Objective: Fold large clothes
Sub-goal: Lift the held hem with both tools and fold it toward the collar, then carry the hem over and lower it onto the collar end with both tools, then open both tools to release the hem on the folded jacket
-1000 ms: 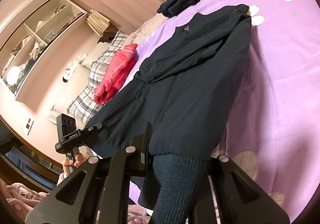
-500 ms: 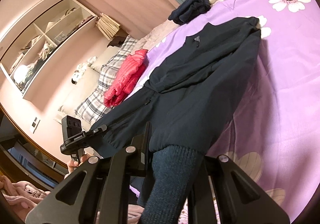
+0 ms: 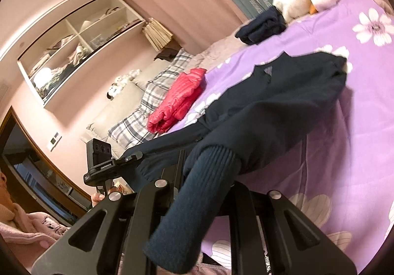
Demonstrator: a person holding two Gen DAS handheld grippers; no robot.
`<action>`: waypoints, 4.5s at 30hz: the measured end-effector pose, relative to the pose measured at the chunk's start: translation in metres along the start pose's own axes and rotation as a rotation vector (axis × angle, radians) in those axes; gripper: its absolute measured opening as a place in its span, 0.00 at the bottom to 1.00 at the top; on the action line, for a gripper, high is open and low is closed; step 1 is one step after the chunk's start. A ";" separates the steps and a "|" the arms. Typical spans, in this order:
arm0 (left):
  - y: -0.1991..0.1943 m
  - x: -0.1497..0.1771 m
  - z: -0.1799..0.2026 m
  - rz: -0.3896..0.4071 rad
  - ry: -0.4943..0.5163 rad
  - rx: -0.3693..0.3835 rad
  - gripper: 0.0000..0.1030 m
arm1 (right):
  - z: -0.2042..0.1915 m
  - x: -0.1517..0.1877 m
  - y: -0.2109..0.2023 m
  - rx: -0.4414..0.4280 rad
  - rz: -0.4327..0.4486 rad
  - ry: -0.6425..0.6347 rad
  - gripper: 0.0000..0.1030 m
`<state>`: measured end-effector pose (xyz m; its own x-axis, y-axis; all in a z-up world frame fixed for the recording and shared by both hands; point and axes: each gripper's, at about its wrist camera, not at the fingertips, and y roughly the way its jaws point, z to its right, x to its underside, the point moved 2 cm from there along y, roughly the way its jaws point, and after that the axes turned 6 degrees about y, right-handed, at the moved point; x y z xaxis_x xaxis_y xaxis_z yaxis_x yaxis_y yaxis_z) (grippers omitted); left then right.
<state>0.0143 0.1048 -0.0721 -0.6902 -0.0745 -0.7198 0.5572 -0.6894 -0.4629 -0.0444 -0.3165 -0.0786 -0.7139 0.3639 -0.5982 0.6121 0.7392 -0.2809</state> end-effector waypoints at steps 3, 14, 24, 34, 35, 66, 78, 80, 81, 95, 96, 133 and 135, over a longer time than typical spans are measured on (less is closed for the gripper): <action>-0.013 -0.003 0.012 0.024 0.022 0.015 0.09 | -0.013 -0.003 -0.009 -0.016 0.027 -0.032 0.13; -0.050 -0.016 0.044 0.118 0.081 0.067 0.09 | -0.055 -0.008 -0.031 -0.100 0.067 -0.136 0.13; -0.072 -0.022 0.057 0.173 0.116 0.100 0.09 | -0.078 -0.011 -0.050 -0.142 0.103 -0.209 0.13; -0.057 -0.026 0.042 0.150 0.080 0.087 0.10 | -0.058 -0.019 -0.040 -0.101 0.097 -0.148 0.13; -0.055 -0.027 0.041 0.149 0.073 0.084 0.10 | -0.055 -0.020 -0.039 -0.093 0.098 -0.138 0.13; 0.015 -0.084 -0.023 0.158 -0.028 -0.006 0.10 | 0.022 -0.065 0.007 0.118 0.193 0.024 0.13; 0.078 -0.127 -0.066 0.119 -0.080 -0.102 0.10 | 0.084 -0.110 0.037 0.221 0.234 0.114 0.13; 0.088 -0.128 -0.077 0.105 -0.093 -0.116 0.10 | 0.100 -0.115 0.041 0.236 0.241 0.147 0.13; 0.096 -0.128 -0.083 0.094 -0.101 -0.119 0.10 | 0.106 -0.116 0.045 0.243 0.239 0.158 0.13; 0.209 -0.146 -0.175 -0.117 -0.270 -0.242 0.10 | 0.171 -0.149 0.113 0.373 0.136 0.240 0.13; 0.217 -0.146 -0.181 -0.133 -0.285 -0.256 0.10 | 0.178 -0.152 0.118 0.386 0.126 0.257 0.13; 0.297 -0.193 -0.256 -0.134 -0.474 -0.422 0.72 | 0.282 -0.209 0.133 0.318 0.236 0.747 0.71; 0.284 -0.204 -0.263 -0.090 -0.459 -0.527 0.86 | 0.278 -0.213 0.129 0.357 0.227 0.697 0.71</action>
<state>0.4350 0.1141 -0.1927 -0.8043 -0.4104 -0.4298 0.5584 -0.2745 -0.7828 0.2811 -0.4567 -0.1959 -0.5348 0.8392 -0.0982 0.7548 0.4223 -0.5019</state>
